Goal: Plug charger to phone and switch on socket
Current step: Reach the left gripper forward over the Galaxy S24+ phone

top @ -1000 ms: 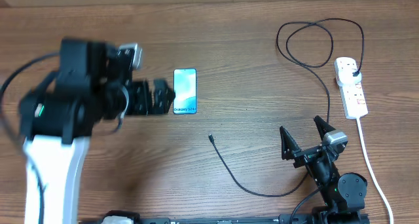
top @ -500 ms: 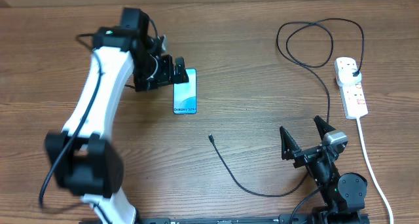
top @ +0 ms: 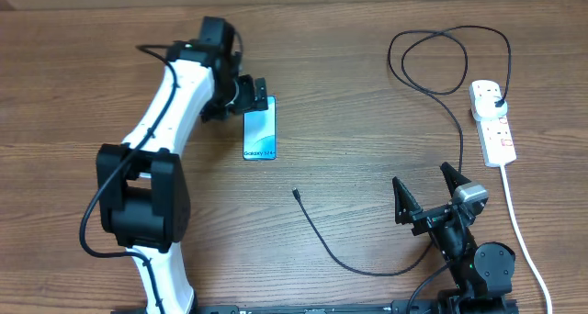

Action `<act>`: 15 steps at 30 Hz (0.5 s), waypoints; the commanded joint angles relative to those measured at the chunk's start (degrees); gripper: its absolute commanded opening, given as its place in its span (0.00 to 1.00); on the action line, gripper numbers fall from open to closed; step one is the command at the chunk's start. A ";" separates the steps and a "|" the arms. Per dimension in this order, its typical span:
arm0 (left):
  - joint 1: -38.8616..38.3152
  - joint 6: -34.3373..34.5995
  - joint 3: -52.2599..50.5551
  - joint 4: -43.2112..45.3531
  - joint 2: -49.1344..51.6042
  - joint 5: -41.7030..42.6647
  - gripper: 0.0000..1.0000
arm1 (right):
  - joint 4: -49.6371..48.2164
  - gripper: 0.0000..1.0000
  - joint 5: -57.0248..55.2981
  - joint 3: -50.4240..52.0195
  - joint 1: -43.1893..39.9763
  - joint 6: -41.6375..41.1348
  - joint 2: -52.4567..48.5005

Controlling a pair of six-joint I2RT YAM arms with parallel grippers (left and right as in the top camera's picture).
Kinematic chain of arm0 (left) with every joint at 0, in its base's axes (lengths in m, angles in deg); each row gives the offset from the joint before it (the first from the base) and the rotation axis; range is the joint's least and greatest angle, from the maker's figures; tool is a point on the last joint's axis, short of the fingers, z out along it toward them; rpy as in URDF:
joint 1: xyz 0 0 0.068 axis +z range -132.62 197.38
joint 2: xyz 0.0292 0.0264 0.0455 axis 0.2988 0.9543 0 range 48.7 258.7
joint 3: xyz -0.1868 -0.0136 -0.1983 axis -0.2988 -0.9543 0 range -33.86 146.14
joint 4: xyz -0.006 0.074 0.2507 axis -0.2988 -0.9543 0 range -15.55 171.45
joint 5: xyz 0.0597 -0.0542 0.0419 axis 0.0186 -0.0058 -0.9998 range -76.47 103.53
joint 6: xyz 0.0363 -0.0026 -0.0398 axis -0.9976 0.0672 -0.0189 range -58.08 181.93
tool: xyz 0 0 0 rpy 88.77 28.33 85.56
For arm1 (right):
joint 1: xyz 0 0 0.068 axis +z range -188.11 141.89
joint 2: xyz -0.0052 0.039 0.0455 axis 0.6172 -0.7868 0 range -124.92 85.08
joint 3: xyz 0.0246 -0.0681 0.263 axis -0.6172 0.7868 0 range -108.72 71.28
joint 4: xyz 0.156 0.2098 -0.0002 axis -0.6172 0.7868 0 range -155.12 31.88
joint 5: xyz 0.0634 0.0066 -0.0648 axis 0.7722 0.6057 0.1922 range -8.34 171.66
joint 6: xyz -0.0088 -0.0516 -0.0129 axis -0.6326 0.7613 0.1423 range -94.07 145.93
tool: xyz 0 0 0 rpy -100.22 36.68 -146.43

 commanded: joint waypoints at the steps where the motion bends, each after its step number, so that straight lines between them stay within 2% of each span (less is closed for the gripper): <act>1: -2.58 1.22 0.57 2.08 -0.98 -6.93 1.00 | -0.26 1.00 -0.52 0.59 0.22 0.04 0.46; 6: -5.31 1.22 -2.01 5.68 -0.96 -6.95 1.00 | -0.28 1.00 -0.52 0.59 0.22 0.04 0.46; 15: -5.46 1.25 -5.75 8.11 -0.96 -7.82 1.00 | -0.28 1.00 -0.52 0.59 0.22 0.04 0.46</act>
